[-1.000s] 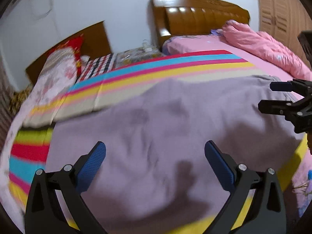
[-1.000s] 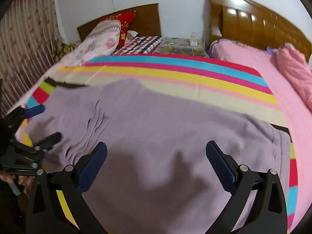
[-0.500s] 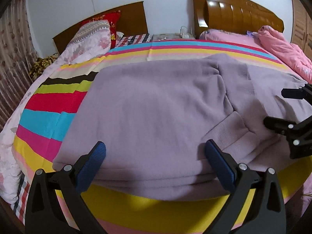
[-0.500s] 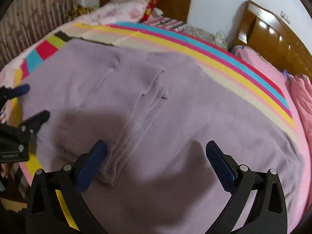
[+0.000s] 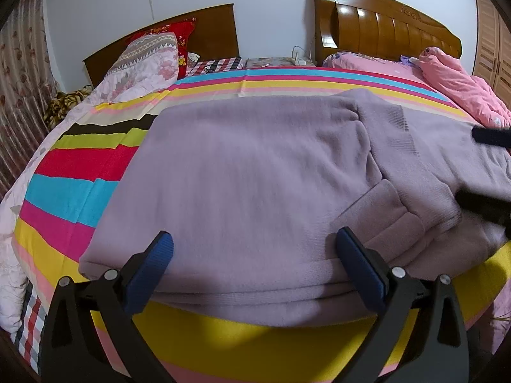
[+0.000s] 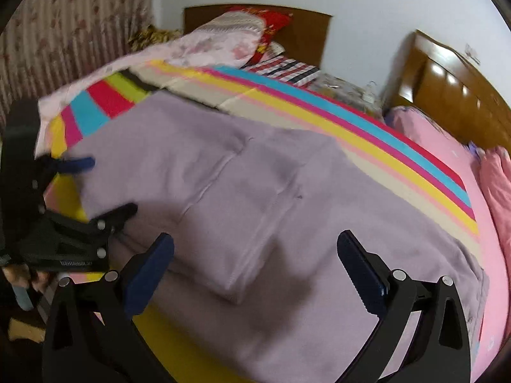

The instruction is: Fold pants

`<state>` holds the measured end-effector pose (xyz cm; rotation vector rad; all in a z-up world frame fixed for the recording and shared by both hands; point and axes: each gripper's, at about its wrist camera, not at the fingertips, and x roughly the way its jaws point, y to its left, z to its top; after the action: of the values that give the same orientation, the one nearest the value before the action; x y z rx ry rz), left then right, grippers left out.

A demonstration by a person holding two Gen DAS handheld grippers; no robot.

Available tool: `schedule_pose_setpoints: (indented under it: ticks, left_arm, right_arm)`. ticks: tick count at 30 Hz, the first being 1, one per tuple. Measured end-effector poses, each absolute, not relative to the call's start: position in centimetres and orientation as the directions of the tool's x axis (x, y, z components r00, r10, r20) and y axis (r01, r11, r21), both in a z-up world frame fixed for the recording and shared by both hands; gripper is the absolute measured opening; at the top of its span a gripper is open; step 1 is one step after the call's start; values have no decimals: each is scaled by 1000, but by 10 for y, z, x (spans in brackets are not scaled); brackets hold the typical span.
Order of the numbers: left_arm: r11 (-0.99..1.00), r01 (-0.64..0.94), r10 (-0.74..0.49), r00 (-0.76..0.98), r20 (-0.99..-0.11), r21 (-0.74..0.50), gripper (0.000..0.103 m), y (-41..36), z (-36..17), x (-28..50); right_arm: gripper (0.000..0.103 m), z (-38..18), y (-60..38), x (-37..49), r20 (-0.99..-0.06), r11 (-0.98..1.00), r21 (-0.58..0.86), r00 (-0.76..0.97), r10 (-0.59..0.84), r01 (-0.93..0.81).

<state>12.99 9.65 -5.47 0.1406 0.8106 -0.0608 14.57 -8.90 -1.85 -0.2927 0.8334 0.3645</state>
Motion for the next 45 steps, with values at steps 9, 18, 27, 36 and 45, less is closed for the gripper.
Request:
schedule_pose_setpoints:
  ticks: [9,18,27,36,45]
  left_arm:
    - [989,109,-9,703,-711,95,102,98,-56,127]
    - [990,109,-11,694,-720,90,102,95,-56,125]
    - [995,85,-17,651,-759,50,101,91,-26,129]
    - [965,259,-153,686,-711,42,101,15,-4,143]
    - [968,250,-156,603,-783,0,102,18,-58,164]
  right_arm:
    - [98,-55,-103,139,-802,915,-42,559,209,-402]
    - [98,-49,-117,120,-817,918,-16,534,216,-397]
    - [98,-13,-271,21,-642,930,349,695,323,-110]
    - [93,-43,-369,-3,-617,817,545,750,239,189]
    - [91,-54,-373,44,-703,786,558,655,277,266]
